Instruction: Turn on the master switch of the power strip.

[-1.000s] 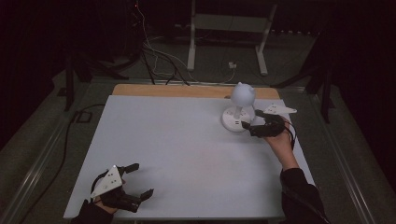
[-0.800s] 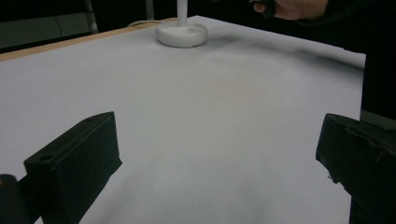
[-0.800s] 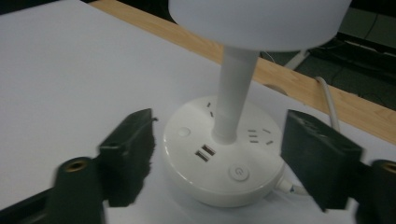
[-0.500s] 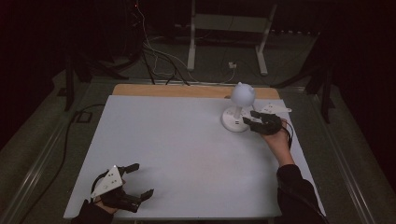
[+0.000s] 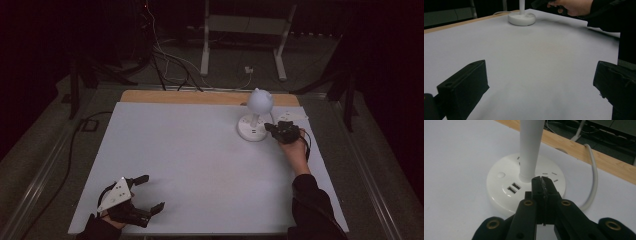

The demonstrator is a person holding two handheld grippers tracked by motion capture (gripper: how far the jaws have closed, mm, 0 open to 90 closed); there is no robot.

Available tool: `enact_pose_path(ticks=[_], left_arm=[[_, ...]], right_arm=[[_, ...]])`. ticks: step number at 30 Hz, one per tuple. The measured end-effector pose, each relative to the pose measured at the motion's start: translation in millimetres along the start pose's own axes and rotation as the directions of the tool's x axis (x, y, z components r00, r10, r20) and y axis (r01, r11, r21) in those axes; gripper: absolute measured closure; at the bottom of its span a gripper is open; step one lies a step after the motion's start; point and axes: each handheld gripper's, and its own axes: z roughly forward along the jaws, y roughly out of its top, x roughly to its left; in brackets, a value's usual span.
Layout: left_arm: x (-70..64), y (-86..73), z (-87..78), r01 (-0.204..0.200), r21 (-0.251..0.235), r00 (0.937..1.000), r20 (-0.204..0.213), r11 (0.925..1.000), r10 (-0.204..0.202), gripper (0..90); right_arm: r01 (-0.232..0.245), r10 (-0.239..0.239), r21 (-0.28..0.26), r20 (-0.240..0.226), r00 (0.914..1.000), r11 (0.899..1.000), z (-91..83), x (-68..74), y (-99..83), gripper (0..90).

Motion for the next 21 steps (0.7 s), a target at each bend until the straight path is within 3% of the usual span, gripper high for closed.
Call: enact_pose_path(ticks=[10,21], left_arm=[[0.2,-0.4,0.7,0.002,0.003,1.0000,-0.001,1.0000,-0.002,0.2],[0.0,-0.2,0.5,-0.001,0.003,1.0000,0.000,1.0000,0.001,0.2]], right_arm=[[-0.014,0.014,0.005,0.015,0.9998,1.000,6.7,2.0,1.5,90.0],[0.009,-0.010,0.070,0.020,0.9997,0.997,18.7,7.3,-1.1,90.0]])
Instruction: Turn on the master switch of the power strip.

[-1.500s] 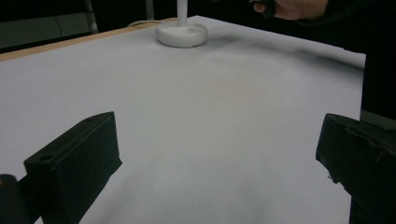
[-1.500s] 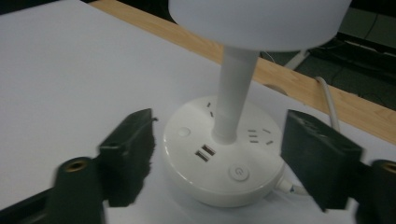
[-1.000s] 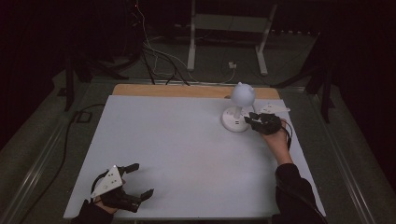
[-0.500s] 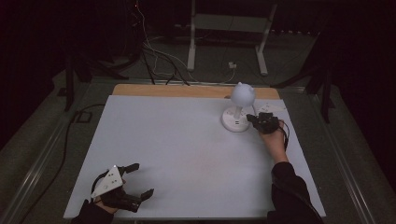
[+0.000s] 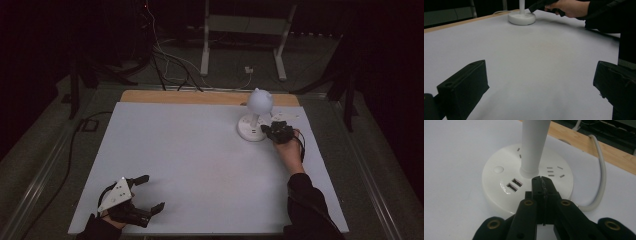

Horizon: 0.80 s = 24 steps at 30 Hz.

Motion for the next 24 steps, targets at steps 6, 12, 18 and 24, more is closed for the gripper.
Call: enact_pose_path(ticks=[6,12,18,24], left_arm=[[0.0,0.0,-0.1,-0.001,0.000,1.0000,0.001,1.0000,0.001,0.2],[-0.3,0.1,-0.2,-0.003,0.000,1.0000,0.001,1.0000,0.003,0.2],[-0.5,0.3,-0.2,-0.005,-0.001,1.0000,0.000,1.0000,0.005,0.2],[-1.0,0.5,-0.1,-0.007,-0.001,1.0000,0.000,1.0000,0.007,0.2]], right_arm=[[-0.002,0.002,0.008,-0.001,1.0000,1.000,1.9,0.7,0.1,90.0],[-0.007,0.006,0.021,0.007,1.0000,1.000,1.6,0.4,1.1,90.0],[0.018,-0.019,0.036,0.025,0.9995,0.999,1.3,2.6,2.0,90.0],[0.006,-0.006,0.028,0.026,0.9996,1.000,1.3,2.8,0.0,90.0]])
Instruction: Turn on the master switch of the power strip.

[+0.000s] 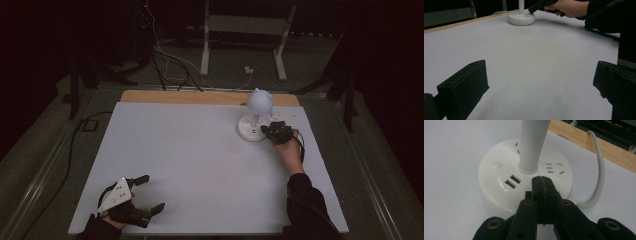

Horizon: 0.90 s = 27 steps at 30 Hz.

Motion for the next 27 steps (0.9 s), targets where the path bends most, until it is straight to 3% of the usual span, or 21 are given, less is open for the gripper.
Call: enact_pose_path(ticks=[15,27], left_arm=[[0.0,-0.4,0.6,0.002,0.002,1.0000,0.001,1.0000,-0.002,0.2],[-0.2,-0.2,1.5,-0.001,0.003,1.0000,0.007,1.0000,0.001,0.2]], right_arm=[[0.022,-0.023,0.016,0.023,0.9995,1.000,0.8,3.8,1.4,90.0],[-0.014,0.014,-0.005,0.020,0.9997,1.000,1.9,3.6,-2.7,90.0]])
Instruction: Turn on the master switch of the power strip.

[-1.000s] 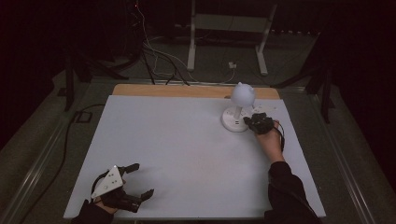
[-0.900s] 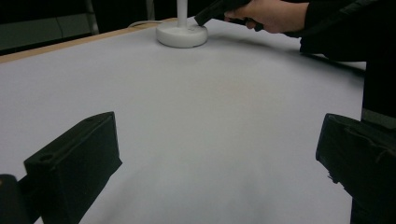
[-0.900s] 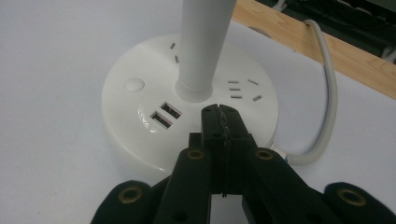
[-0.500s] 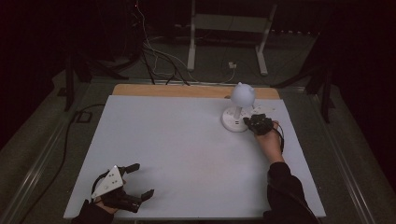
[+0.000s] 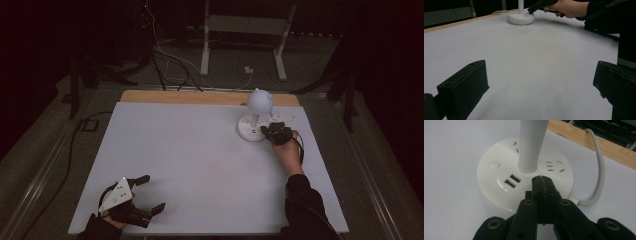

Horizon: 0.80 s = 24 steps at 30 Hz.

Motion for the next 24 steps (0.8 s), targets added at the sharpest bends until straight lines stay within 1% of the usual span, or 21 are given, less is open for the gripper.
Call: enact_pose_path(ticks=[3,4,6,10,12,16,19,22,24], left_arm=[[0.3,0.0,0.0,0.002,-0.003,1.0000,0.001,1.0000,-0.002,0.2],[0.3,0.0,0.1,0.003,-0.003,1.0000,0.001,1.0000,-0.003,0.2],[0.3,0.0,-0.1,0.002,-0.002,1.0000,0.000,1.0000,-0.002,0.2],[0.3,0.2,-0.5,0.002,-0.004,1.0000,-0.001,1.0000,-0.002,0.2],[0.1,0.4,-0.7,0.002,-0.006,1.0000,-0.002,1.0000,-0.002,0.2],[0.8,0.3,-1.0,0.003,-0.006,1.0000,-0.003,1.0000,-0.003,0.2],[1.3,0.1,-0.6,0.006,-0.005,1.0000,-0.004,1.0000,-0.006,0.2],[1.5,0.2,-0.4,0.007,-0.005,1.0000,-0.004,1.0000,-0.007,0.2],[1.4,0.3,-0.3,0.006,-0.004,1.0000,-0.004,1.0000,-0.006,0.2]], right_arm=[[0.000,0.000,0.003,0.001,1.0000,1.000,0.5,0.5,-0.3,90.0],[0.007,-0.007,0.004,0.005,1.0000,1.000,0.6,1.2,0.0,90.0],[-0.001,0.001,0.002,0.002,1.0000,1.000,0.4,0.6,-0.6,90.0],[0.000,0.000,0.002,0.003,1.0000,1.000,0.3,0.7,-0.5,90.0],[0.015,-0.015,0.009,0.005,0.9999,1.000,0.4,1.1,0.8,90.0],[0.016,-0.016,0.019,0.006,0.9999,1.000,0.3,1.3,2.3,90.0],[0.036,-0.036,0.026,0.013,0.9992,0.999,0.1,3.1,4.2,90.0],[0.005,-0.005,0.022,-0.010,0.9999,1.000,0.1,-1.0,3.7,90.0],[0.005,-0.004,0.029,-0.028,0.9996,1.000,-0.3,-2.3,4.6,90.0]])
